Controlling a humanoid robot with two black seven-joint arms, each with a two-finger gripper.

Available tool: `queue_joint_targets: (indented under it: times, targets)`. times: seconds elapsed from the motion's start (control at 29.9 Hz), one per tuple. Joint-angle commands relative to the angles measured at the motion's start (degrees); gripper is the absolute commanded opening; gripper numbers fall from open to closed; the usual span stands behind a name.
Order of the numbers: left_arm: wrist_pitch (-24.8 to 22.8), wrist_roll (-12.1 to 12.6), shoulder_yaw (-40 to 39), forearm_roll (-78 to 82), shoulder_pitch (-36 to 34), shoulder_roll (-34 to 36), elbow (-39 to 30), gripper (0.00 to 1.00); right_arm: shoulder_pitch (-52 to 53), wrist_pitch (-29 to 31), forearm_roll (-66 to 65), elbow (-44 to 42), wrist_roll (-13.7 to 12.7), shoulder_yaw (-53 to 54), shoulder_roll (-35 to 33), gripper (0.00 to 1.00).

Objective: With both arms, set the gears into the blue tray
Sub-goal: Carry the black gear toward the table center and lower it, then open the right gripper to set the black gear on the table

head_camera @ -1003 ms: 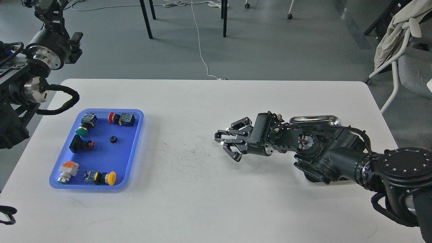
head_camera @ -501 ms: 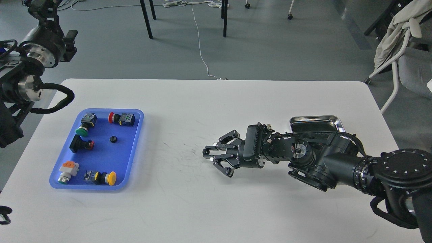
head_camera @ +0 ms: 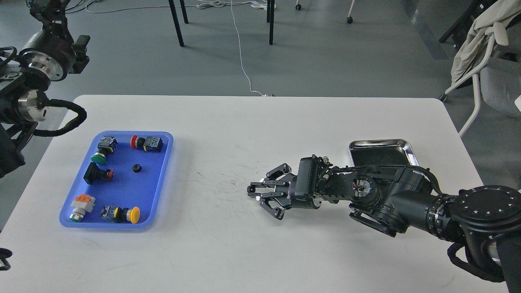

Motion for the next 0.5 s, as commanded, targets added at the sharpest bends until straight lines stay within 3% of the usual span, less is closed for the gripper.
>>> queue_joint_targets:
  times: [0.0,0.23,0.47]
  targets:
    - [0.0,0.0,0.0,0.0,0.0,0.1,0.0,0.97,0.0,0.0,0.3,0.1,-0.4,0.7,0.0,0.45]
    - [0.0,0.0,0.0,0.0,0.0,0.2,0.0,0.97,-0.2,0.0,1.3,0.0,-1.0,5.0,0.0,0.65]
    - [0.0,-0.1,0.3,0.0,0.0,0.3,0.0,0.97,-0.1,0.0,7.7,-0.1,-1.2,8.4,0.0,0.73]
